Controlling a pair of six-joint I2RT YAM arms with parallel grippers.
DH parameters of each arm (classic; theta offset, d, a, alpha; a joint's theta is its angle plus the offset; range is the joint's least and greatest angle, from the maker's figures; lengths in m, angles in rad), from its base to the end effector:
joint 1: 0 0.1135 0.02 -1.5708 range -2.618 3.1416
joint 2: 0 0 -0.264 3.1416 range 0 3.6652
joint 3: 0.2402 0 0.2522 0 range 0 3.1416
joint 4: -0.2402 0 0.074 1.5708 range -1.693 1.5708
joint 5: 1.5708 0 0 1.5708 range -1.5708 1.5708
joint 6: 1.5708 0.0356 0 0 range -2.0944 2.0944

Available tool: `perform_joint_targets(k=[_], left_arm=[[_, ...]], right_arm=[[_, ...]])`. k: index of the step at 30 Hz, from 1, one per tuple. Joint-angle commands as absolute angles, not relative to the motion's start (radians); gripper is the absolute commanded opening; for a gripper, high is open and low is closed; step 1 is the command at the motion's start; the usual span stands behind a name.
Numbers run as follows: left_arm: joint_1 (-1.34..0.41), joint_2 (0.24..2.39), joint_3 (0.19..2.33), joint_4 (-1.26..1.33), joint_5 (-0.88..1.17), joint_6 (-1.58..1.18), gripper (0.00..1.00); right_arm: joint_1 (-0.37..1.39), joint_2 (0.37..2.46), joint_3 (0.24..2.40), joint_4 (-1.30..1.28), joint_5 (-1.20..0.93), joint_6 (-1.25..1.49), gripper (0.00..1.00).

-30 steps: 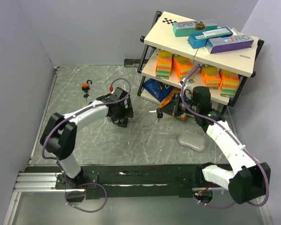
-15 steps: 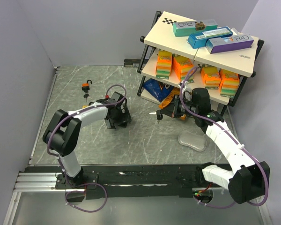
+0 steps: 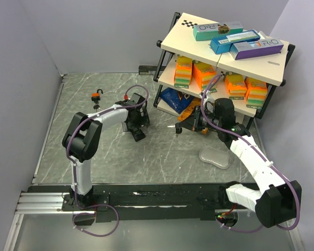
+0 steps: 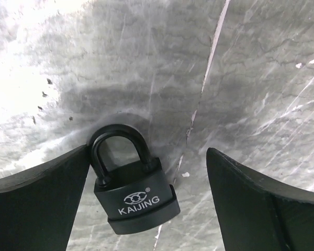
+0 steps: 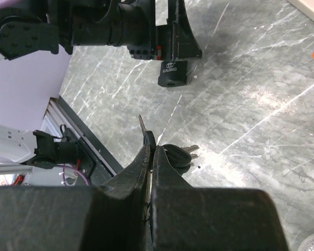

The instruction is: Unlock with the key

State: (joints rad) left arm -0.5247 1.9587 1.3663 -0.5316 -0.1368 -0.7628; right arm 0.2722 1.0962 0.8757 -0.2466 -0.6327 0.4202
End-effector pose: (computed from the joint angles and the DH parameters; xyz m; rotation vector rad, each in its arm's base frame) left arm 0.3519 -0.1981 0.1723 -0.3617 2.6712 -0.2199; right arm 0.2286 0.0857 0.3070 -0.2627 2.0929 1.0687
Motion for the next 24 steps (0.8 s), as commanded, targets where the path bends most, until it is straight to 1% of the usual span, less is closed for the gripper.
perform_joint_targets(k=[1, 7, 14, 18, 24], left_arm=[[-0.522, 1.974, 1.41, -0.554, -0.176, -0.707, 0.96], [-0.523, 1.934, 1.402, -0.659, -0.248, -0.727, 0.96], [-0.531, 1.882, 1.299, -0.661, -0.16, -0.781, 0.99], [-0.535, 1.894, 1.293, -0.658, -0.134, -0.79, 0.94], [-0.541, 1.925, 1.301, -0.653, -0.115, -0.767, 0.8]], right_arm=[[0.275, 1.068, 0.899, -0.236, -0.621, 0.4, 0.0], [0.275, 1.077, 0.9, -0.227, -0.623, 0.402, 0.0], [0.275, 1.095, 0.897, -0.206, -0.64, 0.408, 0.0], [0.273, 1.088, 0.891, -0.207, -0.637, 0.407, 0.0], [0.273, 1.071, 0.877, -0.209, -0.632, 0.408, 0.0]])
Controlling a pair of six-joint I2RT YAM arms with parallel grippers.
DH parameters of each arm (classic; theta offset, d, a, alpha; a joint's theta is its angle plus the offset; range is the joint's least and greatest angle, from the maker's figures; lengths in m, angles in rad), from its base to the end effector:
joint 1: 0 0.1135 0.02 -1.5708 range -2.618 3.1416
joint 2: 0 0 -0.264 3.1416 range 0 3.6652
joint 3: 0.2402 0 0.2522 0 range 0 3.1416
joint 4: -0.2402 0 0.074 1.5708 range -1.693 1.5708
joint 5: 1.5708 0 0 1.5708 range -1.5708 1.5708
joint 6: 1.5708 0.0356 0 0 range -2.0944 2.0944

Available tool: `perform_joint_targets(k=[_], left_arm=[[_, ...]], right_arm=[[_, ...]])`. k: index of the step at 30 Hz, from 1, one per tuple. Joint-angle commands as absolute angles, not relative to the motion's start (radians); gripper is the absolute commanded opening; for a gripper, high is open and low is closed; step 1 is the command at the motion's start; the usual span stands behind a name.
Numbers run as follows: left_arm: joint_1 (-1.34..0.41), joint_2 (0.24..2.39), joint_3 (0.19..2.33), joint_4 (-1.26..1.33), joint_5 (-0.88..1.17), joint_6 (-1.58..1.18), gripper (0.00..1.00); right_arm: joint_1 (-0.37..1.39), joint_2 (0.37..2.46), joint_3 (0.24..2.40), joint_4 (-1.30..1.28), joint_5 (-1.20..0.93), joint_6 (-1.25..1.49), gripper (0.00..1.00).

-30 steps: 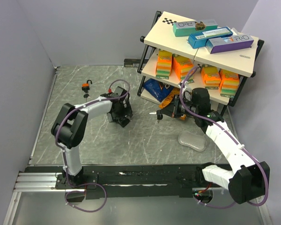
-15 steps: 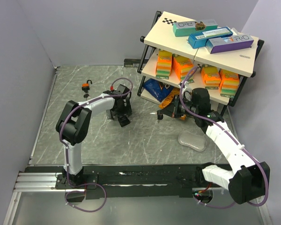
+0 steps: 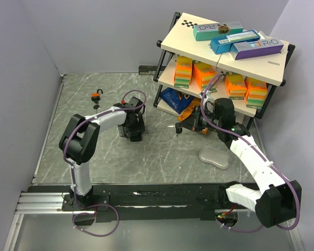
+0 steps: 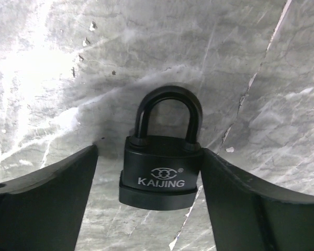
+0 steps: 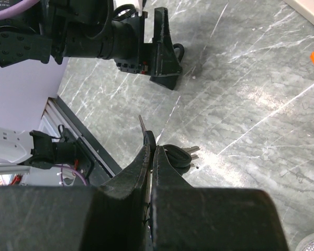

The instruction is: Unlock with the key

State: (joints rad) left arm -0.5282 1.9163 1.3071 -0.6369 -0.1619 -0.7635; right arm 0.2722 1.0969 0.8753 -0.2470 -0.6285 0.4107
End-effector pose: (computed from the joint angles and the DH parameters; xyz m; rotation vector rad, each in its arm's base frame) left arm 0.3306 -0.1863 0.1675 -0.3636 2.7609 -0.0941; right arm 0.2288 0.0856 0.3067 -0.2690 2.0916 1.0589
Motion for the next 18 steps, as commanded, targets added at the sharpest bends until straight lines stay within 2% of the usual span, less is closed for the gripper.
perform_joint_targets(k=[1, 6, 9, 10, 12, 13, 14, 15, 18], left_arm=[[-0.543, 1.93, 1.304, -0.657, -0.114, -0.761, 0.76], [-0.551, 1.924, 1.289, -0.652, -0.098, -0.761, 0.67], [-0.551, 1.916, 1.267, -0.64, -0.078, -0.764, 0.51], [-0.551, 1.913, 1.263, -0.637, -0.066, -0.765, 0.36], [-0.549, 1.902, 1.258, -0.629, -0.051, -0.77, 0.21], [-0.551, 1.887, 1.261, -0.624, -0.028, -0.775, 0.09], [-0.551, 1.878, 1.264, -0.617, -0.017, -0.782, 0.04], [-0.549, 1.865, 1.267, -0.612, -0.008, -0.787, 0.01], [-0.551, 1.801, 1.284, -0.568, 0.067, -0.805, 0.01]], right_arm=[[0.273, 1.069, 0.879, -0.21, -0.632, 0.408, 0.0], [0.275, 1.066, 0.879, -0.21, -0.63, 0.408, 0.0], [0.275, 1.068, 0.879, -0.21, -0.632, 0.41, 0.0], [0.276, 1.069, 0.882, -0.21, -0.634, 0.41, 0.0], [0.276, 1.068, 0.884, -0.212, -0.634, 0.41, 0.0], [0.275, 1.071, 0.884, -0.212, -0.635, 0.41, 0.0], [0.275, 1.068, 0.884, -0.213, -0.634, 0.41, 0.0], [0.273, 1.066, 0.884, -0.215, -0.634, 0.41, 0.0], [0.275, 1.062, 0.882, -0.216, -0.632, 0.411, 0.0]])
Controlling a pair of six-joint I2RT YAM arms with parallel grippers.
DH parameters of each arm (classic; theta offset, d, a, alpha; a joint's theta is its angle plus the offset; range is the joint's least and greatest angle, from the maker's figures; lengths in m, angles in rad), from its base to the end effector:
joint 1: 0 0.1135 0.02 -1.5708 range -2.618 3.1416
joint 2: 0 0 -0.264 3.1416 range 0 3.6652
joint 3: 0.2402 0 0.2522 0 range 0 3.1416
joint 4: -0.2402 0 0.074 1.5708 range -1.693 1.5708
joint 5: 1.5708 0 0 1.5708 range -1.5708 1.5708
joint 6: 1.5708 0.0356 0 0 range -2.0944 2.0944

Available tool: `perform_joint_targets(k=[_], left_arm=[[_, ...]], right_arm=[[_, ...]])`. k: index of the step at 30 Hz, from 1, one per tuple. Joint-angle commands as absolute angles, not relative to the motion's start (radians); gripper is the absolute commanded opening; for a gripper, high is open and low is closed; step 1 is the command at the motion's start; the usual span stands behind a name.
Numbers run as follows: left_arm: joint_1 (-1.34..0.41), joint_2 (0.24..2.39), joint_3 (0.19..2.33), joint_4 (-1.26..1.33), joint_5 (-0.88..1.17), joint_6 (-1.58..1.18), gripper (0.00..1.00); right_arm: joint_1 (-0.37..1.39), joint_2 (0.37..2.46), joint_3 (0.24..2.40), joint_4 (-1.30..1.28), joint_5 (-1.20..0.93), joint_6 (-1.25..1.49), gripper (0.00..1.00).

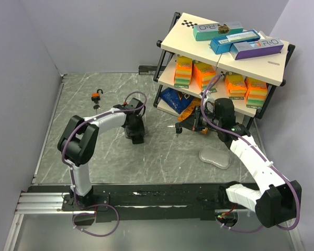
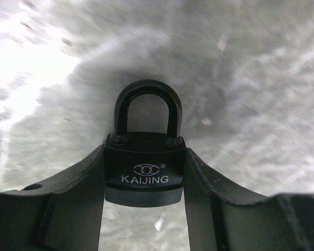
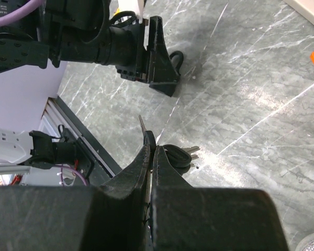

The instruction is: Unlock with the key

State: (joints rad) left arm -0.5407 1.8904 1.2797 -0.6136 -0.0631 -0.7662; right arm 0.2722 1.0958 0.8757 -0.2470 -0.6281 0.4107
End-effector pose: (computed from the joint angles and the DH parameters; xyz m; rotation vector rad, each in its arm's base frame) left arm 0.3229 -0.1912 0.1698 -0.3327 2.7999 -0.2293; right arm 0.2286 0.0855 0.3070 -0.2692 2.0901 1.0584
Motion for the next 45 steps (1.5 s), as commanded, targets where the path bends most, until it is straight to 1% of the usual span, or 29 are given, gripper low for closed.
perform_joint_targets(k=[1, 3, 5, 6, 8, 11, 14, 15, 16, 17, 18, 19, 22, 28, 29, 32, 38, 42, 45], left_arm=[[-0.549, 1.763, 1.288, -0.552, 0.086, -0.813, 0.01], [-0.548, 1.724, 1.287, -0.496, 0.156, -0.841, 0.01], [-0.54, 1.666, 1.26, -0.445, 0.252, -0.886, 0.01], [-0.535, 1.649, 1.243, -0.37, 0.288, -0.906, 0.01], [-0.532, 1.605, 1.198, -0.319, 0.339, -0.96, 0.01], [-0.532, 1.591, 1.209, -0.351, 0.321, -0.97, 0.01], [-0.537, 1.629, 1.311, -0.561, 0.13, -0.901, 0.01], [-0.552, 1.659, 1.389, -0.639, -0.029, -0.878, 0.01], [-0.563, 1.676, 1.429, -0.767, -0.114, -0.853, 0.01], [-0.574, 1.692, 1.468, -0.835, -0.192, -0.816, 0.01], [-0.586, 1.727, 1.533, -0.888, -0.342, -0.801, 0.01], [-0.607, 1.742, 1.561, -0.981, -0.403, -0.786, 0.01], [-0.64, 1.801, 1.641, -1.108, -0.59, -0.746, 0.01], [-0.718, 1.959, 1.761, -1.317, -0.862, -0.729, 0.01], [-0.725, 1.979, 1.77, -1.359, -0.88, -0.727, 0.01], [-0.739, 2.031, 1.786, -1.367, -0.894, -0.701, 0.01], [-0.749, 2.051, 1.796, -1.367, -0.907, -0.655, 0.01], [-0.764, 2.072, 1.767, -1.37, -0.943, -0.608, 0.01], [-0.764, 2.065, 1.721, -1.339, -0.928, -0.592, 0.01]], right_arm=[[0.275, 1.06, 0.882, -0.218, -0.632, 0.411, 0.0], [0.275, 1.055, 0.882, -0.221, -0.629, 0.411, 0.0], [0.273, 1.054, 0.881, -0.219, -0.627, 0.413, 0.0], [0.275, 1.051, 0.877, -0.219, -0.626, 0.413, 0.0], [0.275, 1.051, 0.879, -0.219, -0.624, 0.413, 0.0], [0.275, 1.049, 0.881, -0.221, -0.626, 0.413, 0.0], [0.276, 1.051, 0.877, -0.216, -0.627, 0.416, 0.0], [0.276, 1.049, 0.874, -0.215, -0.629, 0.417, 0.0], [0.276, 1.051, 0.873, -0.21, -0.63, 0.419, 0.0], [0.278, 1.048, 0.87, -0.206, -0.632, 0.423, 0.0], [0.278, 1.048, 0.865, -0.204, -0.634, 0.426, 0.0], [0.278, 1.046, 0.864, -0.196, -0.634, 0.428, 0.0], [0.281, 1.043, 0.858, -0.198, -0.635, 0.426, 0.0], [0.279, 1.034, 0.853, -0.198, -0.63, 0.422, 0.0], [0.279, 1.032, 0.851, -0.196, -0.629, 0.423, 0.0], [0.279, 1.029, 0.848, -0.195, -0.629, 0.423, 0.0], [0.279, 1.023, 0.842, -0.198, -0.624, 0.42, 0.0], [0.279, 1.026, 0.839, -0.189, -0.629, 0.426, 0.0], [0.279, 1.032, 0.842, -0.192, -0.63, 0.423, 0.0]])
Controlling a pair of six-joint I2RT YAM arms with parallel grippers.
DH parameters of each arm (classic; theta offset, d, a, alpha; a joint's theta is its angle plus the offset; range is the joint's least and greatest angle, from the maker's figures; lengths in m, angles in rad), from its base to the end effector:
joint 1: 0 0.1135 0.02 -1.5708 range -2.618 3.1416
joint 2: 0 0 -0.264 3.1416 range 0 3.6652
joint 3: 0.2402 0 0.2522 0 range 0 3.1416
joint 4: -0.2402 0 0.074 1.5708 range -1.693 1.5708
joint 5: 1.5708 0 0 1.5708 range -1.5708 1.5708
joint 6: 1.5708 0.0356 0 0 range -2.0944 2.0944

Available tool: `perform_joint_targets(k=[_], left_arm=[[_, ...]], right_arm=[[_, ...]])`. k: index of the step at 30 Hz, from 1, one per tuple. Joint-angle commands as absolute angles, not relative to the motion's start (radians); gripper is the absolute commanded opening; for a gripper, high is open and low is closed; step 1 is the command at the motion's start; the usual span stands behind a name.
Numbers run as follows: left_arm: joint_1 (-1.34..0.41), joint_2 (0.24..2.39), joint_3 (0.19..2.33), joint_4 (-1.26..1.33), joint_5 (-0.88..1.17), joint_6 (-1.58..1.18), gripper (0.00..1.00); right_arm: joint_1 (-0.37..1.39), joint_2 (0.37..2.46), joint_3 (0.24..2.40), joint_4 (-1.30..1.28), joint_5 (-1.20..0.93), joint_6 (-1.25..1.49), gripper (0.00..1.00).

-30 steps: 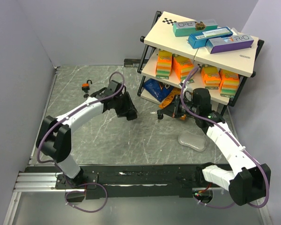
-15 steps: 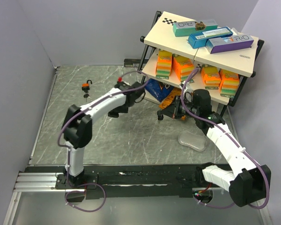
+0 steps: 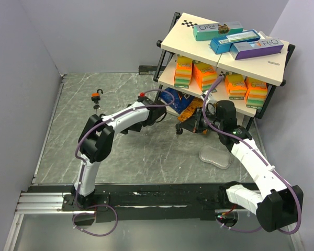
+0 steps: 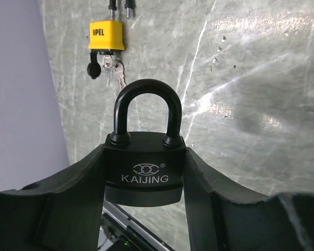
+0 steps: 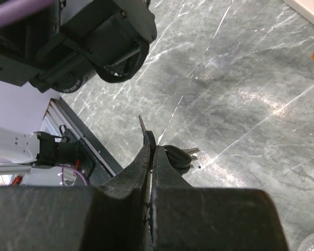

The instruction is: Unlock with the key

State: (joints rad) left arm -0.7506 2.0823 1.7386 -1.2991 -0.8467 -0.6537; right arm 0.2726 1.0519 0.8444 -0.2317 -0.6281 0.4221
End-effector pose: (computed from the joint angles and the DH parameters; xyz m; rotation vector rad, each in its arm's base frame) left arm 0.3056 -0.2486 0.2203 0.1612 2.4886 0.9158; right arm 0.2199 0.0832 0.3073 -0.2672 2.0657 1.0640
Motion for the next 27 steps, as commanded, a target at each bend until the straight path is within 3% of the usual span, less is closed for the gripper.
perform_joint_targets(k=[1, 11, 18, 24, 27], left_arm=[[-0.761, 2.057, 1.71, -1.319, -0.876, -0.581, 0.01], [-0.706, 2.057, 1.684, -1.077, -0.525, -0.63, 0.01], [-0.618, 2.037, 1.52, -0.875, -0.318, -0.702, 0.01], [-0.612, 2.049, 1.477, -0.808, -0.299, -0.736, 0.01], [-0.607, 2.06, 1.465, -0.792, -0.267, -0.741, 0.06]], right_arm=[[0.281, 1.029, 0.844, -0.193, -0.626, 0.422, 0.0], [0.278, 1.022, 0.839, -0.21, -0.611, 0.413, 0.0], [0.279, 1.017, 0.833, -0.213, -0.604, 0.414, 0.0], [0.279, 1.022, 0.839, -0.219, -0.6, 0.41, 0.0], [0.279, 1.026, 0.842, -0.219, -0.603, 0.41, 0.0]])
